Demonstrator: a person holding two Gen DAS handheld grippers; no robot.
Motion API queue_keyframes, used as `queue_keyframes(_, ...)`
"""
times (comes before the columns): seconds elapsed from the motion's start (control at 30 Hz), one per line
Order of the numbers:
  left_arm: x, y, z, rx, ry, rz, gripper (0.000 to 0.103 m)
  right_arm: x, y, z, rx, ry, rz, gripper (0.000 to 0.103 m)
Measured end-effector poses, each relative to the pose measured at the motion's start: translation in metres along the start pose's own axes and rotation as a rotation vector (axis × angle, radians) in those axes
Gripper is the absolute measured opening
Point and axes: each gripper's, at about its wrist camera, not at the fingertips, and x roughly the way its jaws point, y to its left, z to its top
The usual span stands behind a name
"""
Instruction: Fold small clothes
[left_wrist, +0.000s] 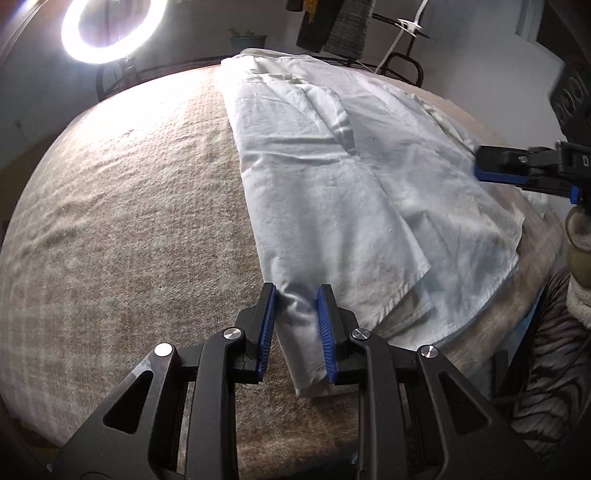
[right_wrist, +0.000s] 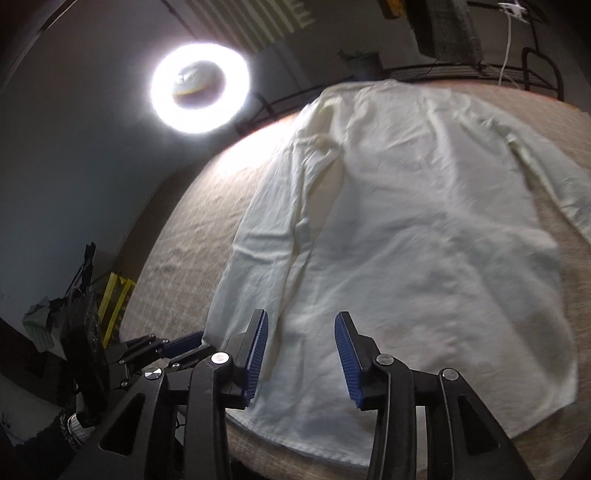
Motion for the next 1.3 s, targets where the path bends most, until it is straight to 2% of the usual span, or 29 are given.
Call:
queue_keyframes(0.1, -0.015, -0.007, 0.007, -0.026, -0.046, -0.023, 0.021, -0.018, -0.01, 0.003, 0.005, -0.035, -0.01, 0.056)
queue_keyframes(0.17, -0.026, -0.015, 0.012, -0.03, -0.075, -0.037, 0.021, -0.047, -0.03, 0.008, 0.029, -0.089, -0.034, 0.056)
queue_keyframes(0.2, -0.03, -0.02, 0.016, -0.031, -0.086, -0.048, 0.021, -0.047, -0.03, 0.008, 0.029, -0.089, -0.034, 0.056)
queue_keyframes(0.23, -0.034, -0.027, 0.02, -0.032, -0.097, -0.065, 0.021, -0.066, -0.049, 0.012, 0.065, -0.124, -0.04, 0.056)
queue_keyframes(0.33, -0.039, -0.047, 0.029, -0.036, -0.112, -0.112, 0.021, -0.083, -0.067, 0.012, 0.102, -0.157, -0.057, 0.059)
queue_keyframes(0.4, -0.038, -0.06, 0.036, -0.031, -0.113, -0.137, 0.021, -0.104, -0.09, 0.008, 0.148, -0.195, -0.087, 0.064)
queue_keyframes(0.47, -0.035, -0.076, 0.041, -0.013, -0.11, -0.156, 0.021, -0.132, -0.123, -0.003, 0.213, -0.241, -0.14, 0.064)
queue_keyframes(0.5, -0.032, -0.082, 0.043, -0.007, -0.107, -0.164, 0.021, -0.132, -0.123, -0.003, 0.213, -0.241, -0.14, 0.064)
queue_keyframes(0.53, -0.029, -0.089, 0.045, -0.003, -0.101, -0.174, 0.021, -0.149, -0.145, -0.012, 0.255, -0.262, -0.182, 0.064)
queue_keyframes(0.6, -0.023, -0.103, 0.048, 0.003, -0.088, -0.194, 0.021, -0.168, -0.168, -0.024, 0.308, -0.282, -0.226, 0.068)
queue_keyframes(0.63, -0.02, -0.109, 0.049, 0.007, -0.083, -0.201, 0.021, -0.168, -0.168, -0.024, 0.308, -0.282, -0.226, 0.069)
queue_keyframes(0.67, -0.018, -0.114, 0.05, 0.012, -0.079, -0.204, 0.021, -0.183, -0.188, -0.036, 0.358, -0.295, -0.261, 0.07)
queue_keyframes(0.73, -0.013, -0.125, 0.051, 0.02, -0.071, -0.214, 0.021, -0.189, -0.198, -0.04, 0.377, -0.299, -0.273, 0.07)
queue_keyframes(0.87, -0.005, -0.143, 0.055, 0.032, -0.056, -0.232, 0.021, -0.212, -0.249, -0.06, 0.494, -0.309, -0.322, 0.071)
queue_keyframes(1.0, -0.003, -0.154, 0.058, 0.051, -0.052, -0.236, 0.021, -0.214, -0.28, -0.066, 0.585, -0.315, -0.301, 0.072)
queue_keyframes(1.07, -0.002, -0.157, 0.059, 0.057, -0.048, -0.234, 0.021, -0.208, -0.313, -0.074, 0.717, -0.322, -0.222, 0.073)
queue_keyframes(1.13, -0.001, -0.158, 0.06, 0.059, -0.043, -0.226, 0.021, -0.206, -0.322, -0.077, 0.754, -0.327, -0.196, 0.073)
queue_keyframes(1.17, 0.0, -0.158, 0.06, 0.06, -0.038, -0.222, 0.021, -0.199, -0.339, -0.08, 0.82, -0.34, -0.139, 0.073)
queue_keyframes(1.23, 0.001, -0.158, 0.061, 0.057, -0.032, -0.218, 0.021, -0.192, -0.352, -0.082, 0.882, -0.351, -0.076, 0.073)
queue_keyframes(1.27, 0.001, -0.157, 0.061, 0.056, -0.03, -0.22, 0.021, -0.192, -0.352, -0.082, 0.882, -0.351, -0.076, 0.073)
queue_keyframes(1.3, 0.001, -0.156, 0.061, 0.054, -0.03, -0.22, 0.021, -0.184, -0.365, -0.083, 0.94, -0.371, -0.011, 0.073)
